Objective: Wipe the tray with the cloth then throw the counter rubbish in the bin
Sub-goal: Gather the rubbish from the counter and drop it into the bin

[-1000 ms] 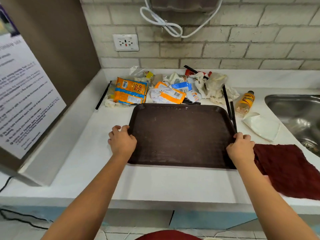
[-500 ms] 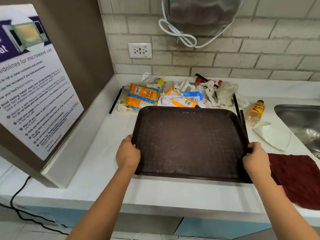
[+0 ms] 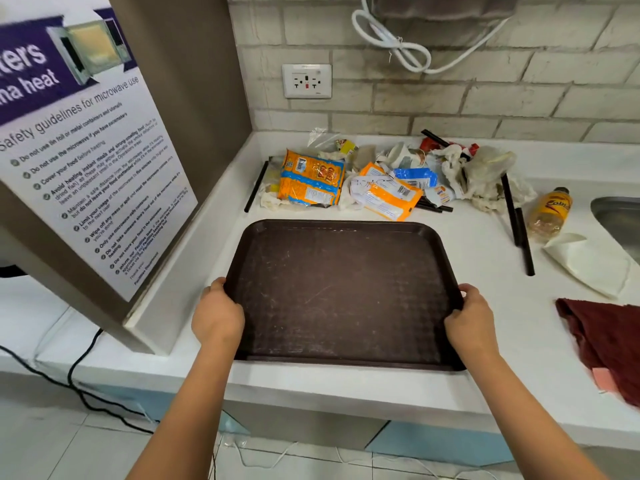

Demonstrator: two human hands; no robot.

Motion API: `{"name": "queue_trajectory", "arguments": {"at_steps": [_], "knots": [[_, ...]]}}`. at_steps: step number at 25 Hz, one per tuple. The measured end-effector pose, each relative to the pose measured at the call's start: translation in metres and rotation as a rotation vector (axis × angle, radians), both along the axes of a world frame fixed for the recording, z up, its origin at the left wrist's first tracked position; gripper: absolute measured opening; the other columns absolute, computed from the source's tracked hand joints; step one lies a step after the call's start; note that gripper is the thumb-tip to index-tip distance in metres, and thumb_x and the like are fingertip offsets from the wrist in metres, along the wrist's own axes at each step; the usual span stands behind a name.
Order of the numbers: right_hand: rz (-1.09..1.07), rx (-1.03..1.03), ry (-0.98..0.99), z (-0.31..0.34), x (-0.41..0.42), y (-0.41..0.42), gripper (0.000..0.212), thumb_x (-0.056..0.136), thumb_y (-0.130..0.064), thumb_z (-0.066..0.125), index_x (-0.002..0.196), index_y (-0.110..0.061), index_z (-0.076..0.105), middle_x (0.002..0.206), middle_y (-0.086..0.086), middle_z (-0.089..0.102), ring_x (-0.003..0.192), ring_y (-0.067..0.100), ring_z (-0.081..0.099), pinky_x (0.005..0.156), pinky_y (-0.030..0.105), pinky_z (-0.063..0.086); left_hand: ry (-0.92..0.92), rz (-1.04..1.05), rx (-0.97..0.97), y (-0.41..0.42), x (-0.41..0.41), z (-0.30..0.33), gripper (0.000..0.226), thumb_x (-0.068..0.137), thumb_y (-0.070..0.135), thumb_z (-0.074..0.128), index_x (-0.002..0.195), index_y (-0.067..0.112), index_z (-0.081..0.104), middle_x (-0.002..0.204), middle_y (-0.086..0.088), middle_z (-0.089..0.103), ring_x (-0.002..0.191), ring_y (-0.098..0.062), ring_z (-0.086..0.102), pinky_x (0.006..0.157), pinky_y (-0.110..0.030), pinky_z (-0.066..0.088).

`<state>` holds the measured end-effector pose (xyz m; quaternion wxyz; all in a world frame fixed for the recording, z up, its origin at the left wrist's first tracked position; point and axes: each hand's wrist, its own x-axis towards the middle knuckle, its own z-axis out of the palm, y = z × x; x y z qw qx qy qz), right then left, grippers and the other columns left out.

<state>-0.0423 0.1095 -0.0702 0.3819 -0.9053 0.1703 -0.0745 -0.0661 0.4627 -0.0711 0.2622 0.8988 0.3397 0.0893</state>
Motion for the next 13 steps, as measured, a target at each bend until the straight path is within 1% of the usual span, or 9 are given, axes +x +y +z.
{"name": "queue_trajectory", "arguments": {"at_steps": [4, 5, 7, 9, 11, 13], "knots": [[-0.007, -0.017, 0.060, 0.005, 0.002, 0.010, 0.055, 0.080, 0.011, 0.042, 0.134, 0.003, 0.038, 0.126, 0.025, 0.049, 0.116, 0.040, 0.048, 0.098, 0.040, 0.040, 0.005, -0.023, 0.041, 0.006, 0.005, -0.002, 0.054, 0.085, -0.002, 0.047, 0.136, 0.014, 0.044, 0.126, -0.013, 0.053, 0.111, -0.032, 0.054, 0.085, -0.043, 0.050], [0.005, -0.043, 0.097, 0.004, 0.003, 0.013, 0.052, 0.081, 0.011, 0.043, 0.132, 0.004, 0.039, 0.125, 0.025, 0.047, 0.115, 0.041, 0.047, 0.097, 0.041, 0.040, -0.009, -0.043, 0.081, 0.008, 0.005, -0.002, 0.052, 0.085, -0.002, 0.047, 0.135, 0.012, 0.046, 0.131, -0.013, 0.049, 0.114, -0.033, 0.051, 0.089, -0.044, 0.049], [0.029, -0.089, 0.156, 0.006, 0.004, 0.015, 0.044, 0.081, 0.008, 0.045, 0.124, 0.005, 0.044, 0.119, 0.026, 0.047, 0.107, 0.041, 0.049, 0.091, 0.042, 0.042, -0.061, -0.163, 0.153, 0.003, 0.009, -0.004, 0.044, 0.088, 0.005, 0.047, 0.132, 0.009, 0.049, 0.141, -0.011, 0.038, 0.117, -0.033, 0.049, 0.097, -0.044, 0.046], [0.047, -0.108, 0.187, 0.006, 0.004, 0.021, 0.038, 0.081, 0.006, 0.047, 0.119, 0.005, 0.046, 0.115, 0.025, 0.047, 0.101, 0.041, 0.051, 0.087, 0.042, 0.044, -0.046, -0.307, 0.161, 0.000, 0.013, -0.009, 0.041, 0.094, 0.018, 0.045, 0.134, 0.011, 0.048, 0.145, -0.007, 0.035, 0.123, -0.029, 0.047, 0.107, -0.041, 0.038], [0.041, -0.113, 0.191, 0.006, 0.004, 0.024, 0.038, 0.081, 0.006, 0.047, 0.119, 0.005, 0.046, 0.115, 0.024, 0.046, 0.101, 0.041, 0.051, 0.087, 0.043, 0.044, 0.029, -0.418, 0.157, 0.000, 0.018, -0.016, 0.043, 0.097, 0.026, 0.040, 0.138, 0.013, 0.042, 0.147, -0.005, 0.035, 0.132, -0.026, 0.039, 0.117, -0.038, 0.022], [0.040, -0.106, 0.182, 0.005, 0.004, 0.028, 0.039, 0.081, 0.006, 0.046, 0.120, 0.004, 0.046, 0.116, 0.024, 0.045, 0.101, 0.041, 0.050, 0.089, 0.044, 0.043, 0.055, -0.451, 0.142, 0.006, 0.023, -0.019, 0.044, 0.099, 0.027, 0.037, 0.140, 0.013, 0.040, 0.148, -0.006, 0.035, 0.135, -0.024, 0.035, 0.119, -0.037, 0.015]]}}
